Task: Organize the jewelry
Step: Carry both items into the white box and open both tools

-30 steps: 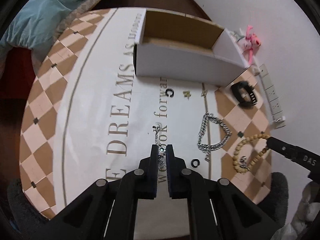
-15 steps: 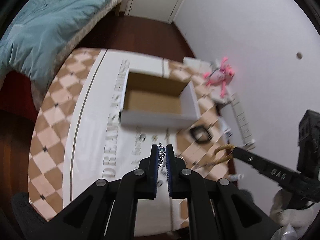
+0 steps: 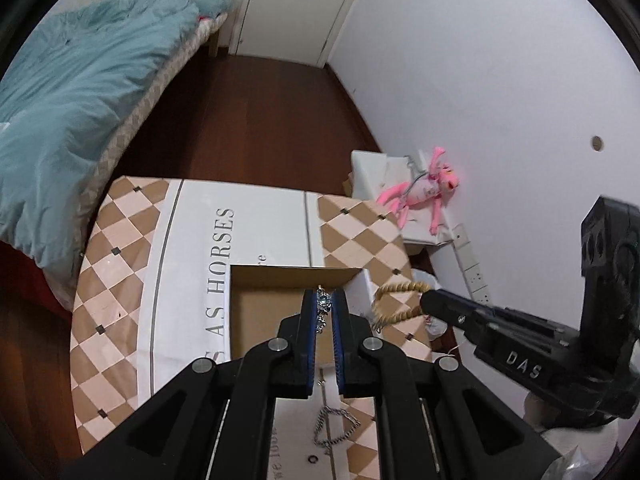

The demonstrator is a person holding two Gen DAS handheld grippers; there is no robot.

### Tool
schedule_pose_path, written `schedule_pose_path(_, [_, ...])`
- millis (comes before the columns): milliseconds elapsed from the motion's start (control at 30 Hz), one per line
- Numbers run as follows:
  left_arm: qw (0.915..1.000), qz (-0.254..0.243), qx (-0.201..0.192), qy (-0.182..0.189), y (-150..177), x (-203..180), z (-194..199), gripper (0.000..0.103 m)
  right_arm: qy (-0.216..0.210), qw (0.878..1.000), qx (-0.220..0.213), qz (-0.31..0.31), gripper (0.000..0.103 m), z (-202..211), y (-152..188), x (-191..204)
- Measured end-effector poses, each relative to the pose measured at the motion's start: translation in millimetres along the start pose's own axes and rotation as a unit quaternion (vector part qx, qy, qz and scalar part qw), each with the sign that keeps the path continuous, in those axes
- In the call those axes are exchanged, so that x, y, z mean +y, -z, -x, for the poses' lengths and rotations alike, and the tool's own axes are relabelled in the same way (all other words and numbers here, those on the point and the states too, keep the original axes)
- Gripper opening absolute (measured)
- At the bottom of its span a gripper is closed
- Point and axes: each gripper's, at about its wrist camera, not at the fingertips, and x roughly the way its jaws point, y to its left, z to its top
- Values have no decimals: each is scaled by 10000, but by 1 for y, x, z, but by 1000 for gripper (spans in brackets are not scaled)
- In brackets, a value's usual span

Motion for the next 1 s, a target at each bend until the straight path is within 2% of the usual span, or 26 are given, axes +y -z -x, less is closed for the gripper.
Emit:
schedule_pose_path(200, [9986,166,501,-23,-12,19,-46,5,68,9989,462,80,9,-47,-27,0])
schedule_pose_path(300, [9969,241,688,-309,-16,25,-61,7,72,9975,683,179,9,-69,-32,-2])
schedule_pose_path(400, [9943,264,805,-655,-19,31,-73,9,-13,9938,1101,152,10,-94,-32,-9])
schedule_pose_path(433, [9935,244,811,-766,-19,33,-75,14,29,9924,1221,149,19,-102,-30,-12])
schedule_pose_path(467, [9917,195,825,-964,-18,35,-78,21,84,9916,1277,165,44,-107,-27,-13])
schedule_pose_path(500, [9904,155,824,-1102,-17,36,-79,43,187,9911,1300,196,58,-112,-24,-16])
schedule_pose_path(533, [9897,131,773,-1198,-15,38,-79,65,260,9911,1286,229,78,-113,-21,-18])
schedule_pose_path(567, [9890,103,700,-1302,-13,40,-78,72,369,9911,1252,266,80,-114,-17,-19])
schedule_pose_path(600, [9879,62,650,-1406,-10,41,-78,76,525,9907,1209,331,80,-113,-13,-20])
schedule_pose_path(667, [9854,-8,576,-1605,-6,44,-78,76,767,9897,1136,415,80,-112,-6,-21])
schedule_pose_path(700, [9835,-37,538,-1725,-1,46,-78,83,903,9887,1109,439,80,-112,-1,-22])
schedule_pose_path(733, [9821,-73,509,-1815,2,47,-78,98,1014,9878,1091,445,82,-112,3,-24])
schedule_pose_path(767, [9813,-84,499,-1859,5,49,-79,103,1072,9874,1075,436,87,-112,6,-24])
schedule_pose_path(833, [9788,-131,405,-2005,15,50,-78,103,1231,9857,1042,485,93,-112,17,-25])
schedule_pose_path(1000, [9755,-225,376,-2157,33,49,-79,103,1483,9831,961,473,94,-112,38,-26])
